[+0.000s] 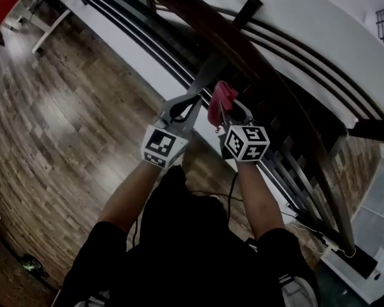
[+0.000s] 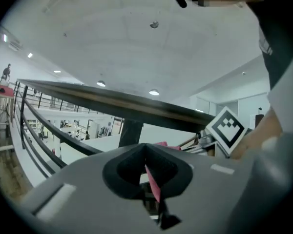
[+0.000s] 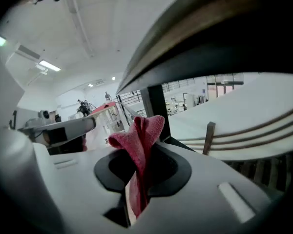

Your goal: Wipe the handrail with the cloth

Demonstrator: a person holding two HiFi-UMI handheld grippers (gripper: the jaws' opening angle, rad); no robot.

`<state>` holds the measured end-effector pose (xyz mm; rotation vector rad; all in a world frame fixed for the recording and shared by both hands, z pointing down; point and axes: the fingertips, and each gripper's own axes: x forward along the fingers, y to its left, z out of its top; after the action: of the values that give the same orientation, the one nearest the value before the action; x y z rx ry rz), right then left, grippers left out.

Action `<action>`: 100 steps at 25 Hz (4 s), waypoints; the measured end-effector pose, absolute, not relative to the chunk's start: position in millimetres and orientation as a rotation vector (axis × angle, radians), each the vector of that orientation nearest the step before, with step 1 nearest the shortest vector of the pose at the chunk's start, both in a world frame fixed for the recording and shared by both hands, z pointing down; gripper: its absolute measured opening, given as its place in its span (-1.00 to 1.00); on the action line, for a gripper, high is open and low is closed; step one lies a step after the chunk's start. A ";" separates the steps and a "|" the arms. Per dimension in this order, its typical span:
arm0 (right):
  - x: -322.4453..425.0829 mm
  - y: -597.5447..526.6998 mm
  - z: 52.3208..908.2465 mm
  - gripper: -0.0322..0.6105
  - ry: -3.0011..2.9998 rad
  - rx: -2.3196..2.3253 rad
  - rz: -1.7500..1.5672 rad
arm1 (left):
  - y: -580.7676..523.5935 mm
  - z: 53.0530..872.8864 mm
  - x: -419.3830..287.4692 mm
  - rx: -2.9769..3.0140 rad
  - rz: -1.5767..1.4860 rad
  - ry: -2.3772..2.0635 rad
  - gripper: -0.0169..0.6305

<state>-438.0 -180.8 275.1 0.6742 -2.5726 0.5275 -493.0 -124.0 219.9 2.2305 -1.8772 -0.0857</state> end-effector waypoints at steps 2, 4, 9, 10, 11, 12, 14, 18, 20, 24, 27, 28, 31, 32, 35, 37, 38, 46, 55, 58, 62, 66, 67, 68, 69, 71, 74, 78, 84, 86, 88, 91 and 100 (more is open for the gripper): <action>-435.5 -192.8 292.4 -0.74 -2.529 0.756 0.637 | -123.9 235.9 -491.7 2.185 -0.091 -1.842 -0.95; -431.2 -206.5 306.6 -0.74 -2.492 0.855 0.696 | -125.3 249.0 -488.8 2.159 -0.090 -1.800 -0.95; -440.5 -233.0 309.5 -0.74 -2.499 0.996 0.845 | -133.6 264.5 -496.0 2.144 -0.090 -1.740 -0.95; -444.8 -235.5 308.1 -0.74 -2.505 0.998 0.876 | -134.8 267.3 -498.7 2.136 -0.089 -1.736 -0.95; -448.2 -238.5 306.6 -0.74 -2.509 1.004 0.891 | -136.1 270.0 -501.1 2.130 -0.087 -1.734 -0.95; -449.9 -242.5 305.5 -0.74 -2.503 1.023 0.885 | -137.7 272.6 -503.1 2.125 -0.086 -1.735 -0.95; -448.5 -252.3 307.0 -0.74 -2.454 1.074 0.820 | -141.9 276.7 -505.2 2.123 -0.079 -1.742 -0.95; -434.2 -259.0 317.1 -0.74 -2.312 1.029 0.566 | -148.6 273.8 -490.9 2.124 -0.044 -1.753 -0.95; -439.3 -258.5 320.1 -0.73 -2.245 0.988 0.455 | -148.0 276.8 -493.4 2.119 -0.034 -1.747 -0.95; -451.9 -256.6 316.4 -0.73 -2.187 0.961 0.352 | -142.4 273.1 -501.1 2.112 -0.035 -1.730 -0.95; -445.9 -258.3 322.7 -0.73 -2.183 0.957 0.322 | -141.4 278.5 -495.4 2.119 -0.027 -1.715 -0.95; -442.9 -259.0 325.0 -0.73 -2.183 0.958 0.321 | -141.7 280.8 -493.1 2.125 -0.022 -1.711 -0.95; -434.0 -259.0 327.7 -0.73 -2.187 0.971 0.359 | -141.7 281.6 -485.4 2.144 -0.007 -1.696 -0.95; -430.6 -258.6 328.1 -0.73 -2.186 0.978 0.377 | -141.1 281.2 -481.9 2.146 -0.003 -1.688 -0.95; -419.7 -257.1 329.0 -0.73 -2.176 0.999 0.393 | -138.6 285.6 -472.6 2.144 0.013 -1.669 -0.95; -411.8 -255.1 330.6 -0.73 -2.169 1.015 0.391 | -136.8 287.3 -467.6 2.150 0.024 -1.659 -0.95; -407.8 -253.7 331.9 -0.73 -2.166 1.023 0.394 | -135.7 287.9 -464.6 2.158 0.029 -1.653 -0.95; -377.4 -248.8 333.1 -0.73 -2.150 1.050 0.459 | -139.3 273.5 -424.4 2.241 0.086 -1.564 -0.95; -321.0 -242.8 332.2 -0.73 -2.150 1.173 0.579 | -145.8 287.6 -393.6 2.234 0.191 -1.536 -0.95; -309.4 -239.7 330.5 -0.73 -2.155 1.191 0.569 | -148.8 287.4 -382.6 2.235 0.194 -1.513 -0.95; -283.8 -235.0 332.5 -0.72 -2.131 1.215 0.507 | -150.0 285.9 -363.9 2.246 0.238 -1.488 -0.95; -259.0 -234.9 333.6 -0.72 -2.126 1.246 0.547 | -154.5 289.0 -347.0 2.248 0.260 -1.471 -0.95; -253.3 -234.8 334.1 -0.72 -2.124 1.256 0.553 | -155.7 289.5 -342.3 2.252 0.262 -1.464 -0.95; -247.7 -234.4 334.6 -0.72 -2.123 1.264 0.555 | -156.8 289.7 -336.9 2.257 0.265 -1.455 -0.95; -242.2 -233.7 334.8 -0.72 -2.121 1.271 0.554 | -157.8 289.6 -331.2 2.260 0.265 -1.444 -0.95; -231.2 -231.6 333.8 -0.72 -2.115 1.281 0.550 | -159.7 289.1 -320.8 2.259 0.262 -1.421 -0.95; -210.2 -228.7 332.3 -0.72 -2.099 1.306 0.566 | -160.6 289.9 -304.2 2.247 0.253 -1.387 -0.95; -176.3 -226.4 334.2 -0.72 -2.096 1.348 0.597 | -160.2 293.8 -277.1 2.243 0.263 -1.362 -0.95; -123.7 -221.5 336.4 -0.72 -2.074 1.419 0.653 | -155.3 296.8 -233.4 2.255 0.276 -1.293 -0.95; -109.9 -220.8 336.2 -0.72 -2.062 1.436 0.663 | -154.0 296.5 -222.9 2.259 0.278 -1.275 -0.95; -96.4 -219.7 336.1 -0.72 -2.048 1.453 0.669 | -153.8 296.8 -213.2 2.267 0.288 -1.264 -0.95; -76.0 -216.4 337.1 -0.72 -2.024 1.487 0.672 | -154.1 298.3 -198.8 2.279 0.300 -1.247 -0.95; -25.7 -204.9 335.8 -0.73 -1.999 1.472 0.562 | -143.1 295.0 -147.6 2.304 0.313 -1.224 -0.95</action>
<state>-25.7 -204.9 335.8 1.4719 -1.9994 0.5620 -147.6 -143.1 295.0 2.3045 -1.2236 0.3127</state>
